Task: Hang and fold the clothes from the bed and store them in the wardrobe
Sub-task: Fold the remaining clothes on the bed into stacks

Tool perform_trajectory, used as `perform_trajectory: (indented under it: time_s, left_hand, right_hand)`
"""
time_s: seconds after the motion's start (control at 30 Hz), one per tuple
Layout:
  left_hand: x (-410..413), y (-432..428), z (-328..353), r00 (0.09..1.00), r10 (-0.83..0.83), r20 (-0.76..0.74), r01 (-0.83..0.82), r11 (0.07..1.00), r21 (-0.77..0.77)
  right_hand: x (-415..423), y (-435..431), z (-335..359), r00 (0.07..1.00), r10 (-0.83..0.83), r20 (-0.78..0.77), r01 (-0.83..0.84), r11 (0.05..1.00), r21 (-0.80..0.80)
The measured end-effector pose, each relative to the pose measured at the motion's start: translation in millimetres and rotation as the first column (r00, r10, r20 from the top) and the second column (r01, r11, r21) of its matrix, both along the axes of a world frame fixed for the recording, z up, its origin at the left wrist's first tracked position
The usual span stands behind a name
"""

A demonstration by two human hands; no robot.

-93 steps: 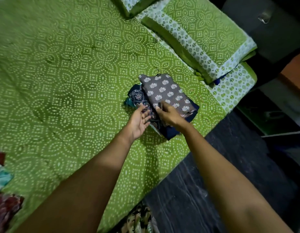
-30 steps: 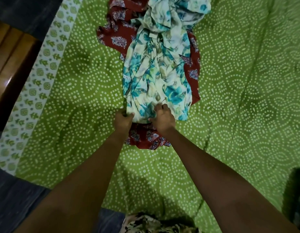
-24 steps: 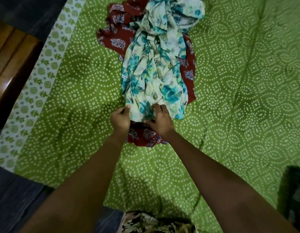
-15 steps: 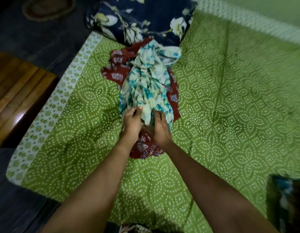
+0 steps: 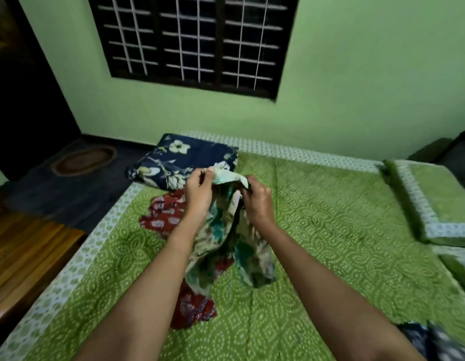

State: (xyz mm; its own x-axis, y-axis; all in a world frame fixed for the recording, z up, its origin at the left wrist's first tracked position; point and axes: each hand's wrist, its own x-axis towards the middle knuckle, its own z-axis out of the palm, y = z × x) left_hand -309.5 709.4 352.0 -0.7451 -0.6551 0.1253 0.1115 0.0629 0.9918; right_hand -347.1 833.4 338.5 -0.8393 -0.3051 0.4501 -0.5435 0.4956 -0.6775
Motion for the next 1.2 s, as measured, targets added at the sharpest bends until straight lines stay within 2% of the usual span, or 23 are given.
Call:
perform_trajectory:
  time_s: [0.1, 0.2, 0.27, 0.37, 0.4, 0.47, 0.53, 0.6, 0.67, 0.77, 0.83, 0.9, 0.97, 1.0, 1.1, 1.2]
  left_hand:
    - [0.0, 23.2, 38.3, 0.992, -0.068, -0.101, 0.065, 0.997, -0.032]
    - [-1.5, 36.0, 60.2, 0.990, -0.107, -0.089, 0.093, 0.984, -0.150]
    - [-1.0, 43.4, 71.9, 0.992, -0.092, -0.083, 0.071, 0.971, -0.227]
    - [-3.1, 46.4, 88.7, 0.991, 0.010, -0.136, -0.061, 0.926, -0.373]
    - [-4.2, 46.9, 93.7, 0.990, -0.010, -0.144, -0.047, 0.921, -0.387]
    - [-6.0, 50.3, 104.7, 0.984, -0.142, -0.112, 0.097, 0.938, -0.334]
    - [-5.3, 57.3, 113.3, 0.962, -0.253, -0.104, 0.227, 0.950, -0.215]
    - [-5.5, 65.3, 120.3, 0.955, -0.267, -0.130, 0.249, 0.958, -0.140]
    - [-7.9, 70.8, 123.8, 0.955, -0.252, -0.158, 0.227, 0.961, -0.159]
    - [-13.1, 76.1, 123.9, 0.946, -0.277, -0.167, 0.246, 0.952, -0.181]
    - [-15.4, 78.1, 126.2, 0.946, -0.253, -0.205, 0.240, 0.967, -0.084]
    - [-16.4, 76.9, 132.3, 0.939, -0.230, -0.255, 0.258, 0.963, 0.083]
    - [-16.2, 71.6, 139.5, 0.925, -0.261, -0.275, 0.310, 0.938, 0.154]
    - [-15.1, 68.9, 142.4, 0.921, -0.283, -0.269, 0.330, 0.932, 0.148]
    - [-11.1, 59.3, 146.7, 0.934, -0.313, -0.173, 0.324, 0.945, 0.044]
    - [-6.8, 49.1, 143.0, 0.950, -0.309, -0.053, 0.304, 0.949, -0.087]
  right_hand:
    - [-5.5, 19.3, 53.1, 0.997, -0.039, -0.060, 0.035, 0.997, -0.070]
    - [-9.8, 30.6, 96.2, 0.984, -0.058, -0.169, 0.041, 0.994, -0.103]
    - [-10.4, 39.0, 116.2, 0.974, -0.045, -0.222, 0.022, 0.994, -0.102]
    - [-14.4, 53.3, 132.8, 0.971, 0.000, -0.240, -0.018, 0.997, -0.076]
    - [-15.2, 58.3, 134.5, 0.970, 0.024, -0.240, -0.037, 0.998, -0.052]
    - [-19.8, 67.2, 135.7, 0.965, 0.048, -0.256, -0.043, 0.999, 0.024]
    - [-25.1, 75.5, 138.2, 0.968, 0.022, -0.251, -0.005, 0.998, 0.065]
    - [-29.9, 84.0, 141.7, 0.971, -0.034, -0.237, 0.051, 0.996, 0.068]
    - [-33.9, 91.6, 145.7, 0.974, -0.054, -0.221, 0.073, 0.994, 0.078]
    - [-37.1, 100.7, 151.4, 0.988, 0.004, -0.156, 0.007, 0.998, 0.067]
    - [-34.3, 105.4, 156.2, 0.992, 0.094, -0.083, -0.088, 0.994, 0.068]
    - [-35.0, 108.1, 154.9, 0.985, 0.171, 0.013, -0.171, 0.970, 0.175]
    - [-37.2, 106.2, 146.5, 0.978, 0.190, 0.090, -0.208, 0.936, 0.284]
    - [-38.4, 104.8, 141.7, 0.982, 0.159, 0.102, -0.181, 0.943, 0.278]
    - [-42.5, 98.4, 135.7, 0.997, 0.024, 0.072, -0.032, 0.993, 0.113]
    - [-35.4, 85.6, 141.0, 0.999, 0.039, -0.009, -0.039, 0.997, 0.062]
